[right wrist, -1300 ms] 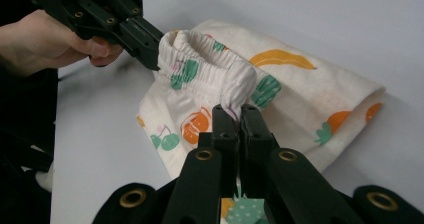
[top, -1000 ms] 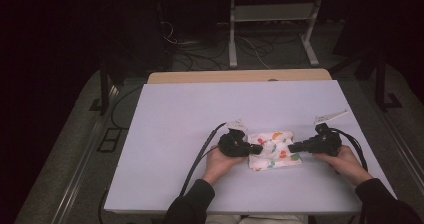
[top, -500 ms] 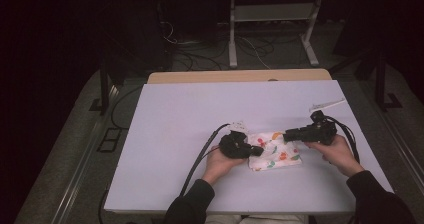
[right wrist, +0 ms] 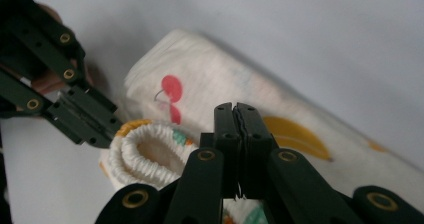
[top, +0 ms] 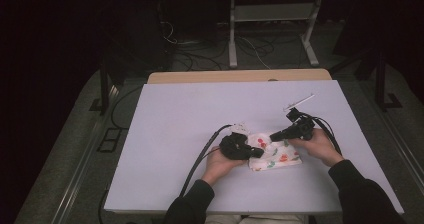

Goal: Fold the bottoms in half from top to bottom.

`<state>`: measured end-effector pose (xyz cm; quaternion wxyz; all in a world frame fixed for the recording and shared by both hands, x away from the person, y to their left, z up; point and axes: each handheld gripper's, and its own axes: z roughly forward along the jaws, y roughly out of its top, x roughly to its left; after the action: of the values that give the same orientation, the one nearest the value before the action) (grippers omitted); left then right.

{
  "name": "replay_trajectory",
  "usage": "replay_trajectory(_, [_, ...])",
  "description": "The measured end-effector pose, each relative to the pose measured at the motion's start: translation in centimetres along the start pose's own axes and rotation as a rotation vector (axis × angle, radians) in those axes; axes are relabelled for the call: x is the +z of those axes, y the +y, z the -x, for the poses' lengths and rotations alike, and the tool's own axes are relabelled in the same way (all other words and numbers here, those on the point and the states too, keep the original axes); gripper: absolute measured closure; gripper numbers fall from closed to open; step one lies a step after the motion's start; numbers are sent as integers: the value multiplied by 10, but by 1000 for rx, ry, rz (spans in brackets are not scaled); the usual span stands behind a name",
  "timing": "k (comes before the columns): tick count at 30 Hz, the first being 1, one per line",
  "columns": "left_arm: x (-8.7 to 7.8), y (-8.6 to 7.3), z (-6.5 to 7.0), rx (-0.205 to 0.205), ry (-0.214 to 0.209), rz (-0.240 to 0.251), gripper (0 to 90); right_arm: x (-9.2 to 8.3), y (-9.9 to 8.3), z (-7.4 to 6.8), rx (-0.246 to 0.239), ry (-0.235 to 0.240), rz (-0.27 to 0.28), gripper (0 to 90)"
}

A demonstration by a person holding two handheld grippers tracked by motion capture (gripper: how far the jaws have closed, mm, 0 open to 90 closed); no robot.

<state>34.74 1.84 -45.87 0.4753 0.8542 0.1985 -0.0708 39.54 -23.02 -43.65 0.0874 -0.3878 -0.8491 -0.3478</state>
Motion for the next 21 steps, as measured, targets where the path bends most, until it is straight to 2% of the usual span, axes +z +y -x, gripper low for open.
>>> replay_trajectory(4, [-3,1,1,-19,-2,1,727,-7,-6,-10,-17,45,-3,885])
replay_trajectory(5, [-3,1,1,-26,0,9,669,-9,-8,-13,-24,52,4,885])
replay_trajectory(7, [-6,2,2,-42,0,29,602,-12,-14,-16,-21,70,11,885])
replay_trajectory(12, [-13,5,3,-91,32,89,455,-15,-25,-23,-19,100,9,885])
replay_trajectory(17, [-17,6,1,-120,59,114,392,-12,-35,-27,-27,110,-13,882])
replay_trajectory(21, [-16,5,-1,-140,80,109,354,-10,-41,-31,-37,113,-32,883])
